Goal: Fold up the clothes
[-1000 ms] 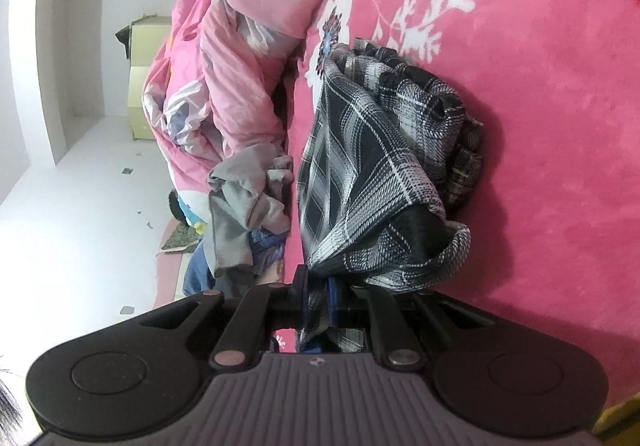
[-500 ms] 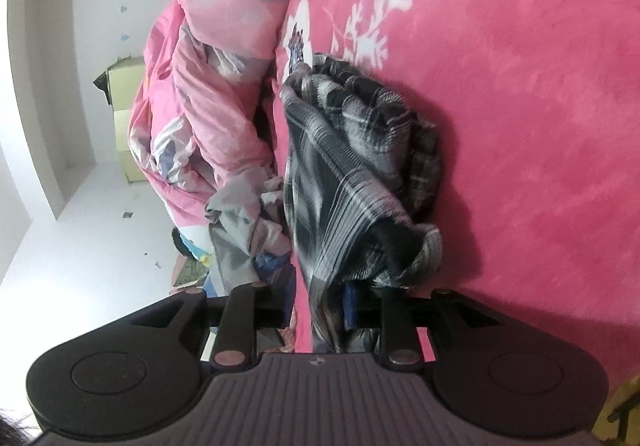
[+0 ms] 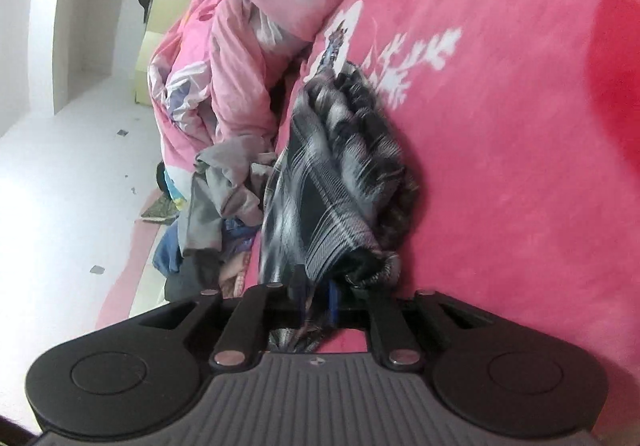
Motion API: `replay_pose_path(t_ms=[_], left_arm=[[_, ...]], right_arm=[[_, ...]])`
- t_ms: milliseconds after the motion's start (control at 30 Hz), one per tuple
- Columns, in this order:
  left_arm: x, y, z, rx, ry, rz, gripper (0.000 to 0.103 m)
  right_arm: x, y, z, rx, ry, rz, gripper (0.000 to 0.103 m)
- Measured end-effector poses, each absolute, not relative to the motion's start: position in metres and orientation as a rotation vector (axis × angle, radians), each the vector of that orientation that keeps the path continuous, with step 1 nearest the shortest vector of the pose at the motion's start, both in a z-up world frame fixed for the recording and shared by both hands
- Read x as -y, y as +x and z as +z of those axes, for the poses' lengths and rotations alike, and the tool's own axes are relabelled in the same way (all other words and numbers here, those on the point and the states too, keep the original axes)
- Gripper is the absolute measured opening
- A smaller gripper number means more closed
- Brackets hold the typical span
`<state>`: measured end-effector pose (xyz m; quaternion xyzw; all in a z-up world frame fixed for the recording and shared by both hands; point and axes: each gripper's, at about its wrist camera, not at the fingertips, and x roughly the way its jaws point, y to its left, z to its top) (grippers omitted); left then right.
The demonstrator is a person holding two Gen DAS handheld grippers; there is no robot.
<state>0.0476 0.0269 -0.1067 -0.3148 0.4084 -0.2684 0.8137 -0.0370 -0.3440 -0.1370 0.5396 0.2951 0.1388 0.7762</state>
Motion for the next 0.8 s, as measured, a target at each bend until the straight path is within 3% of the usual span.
replay_pose_path(t_ms=[167, 400, 533, 600, 800], left_arm=[[-0.026, 0.045, -0.107, -0.855, -0.650, -0.572, 0.008], [-0.022, 0.039, -0.106, -0.843, -0.641, -0.563, 0.009], [-0.017, 0.037, -0.104, -0.816, -0.601, -0.566, 0.010], [-0.015, 0.036, -0.103, -0.801, -0.581, -0.575, 0.011], [-0.015, 0.035, -0.096, -0.798, -0.551, -0.575, 0.011]], right_arm=[[0.374, -0.073, -0.120, -0.613, 1.136, 0.201, 0.016], [0.313, -0.072, -0.043, -0.464, 0.594, 0.254, 0.014], [0.278, -0.047, -0.052, -0.537, 0.285, 0.227, 0.012], [0.284, -0.038, -0.070, -0.586, 0.264, 0.171, 0.000], [0.315, -0.054, -0.060, -0.524, 0.536, 0.133, 0.004]])
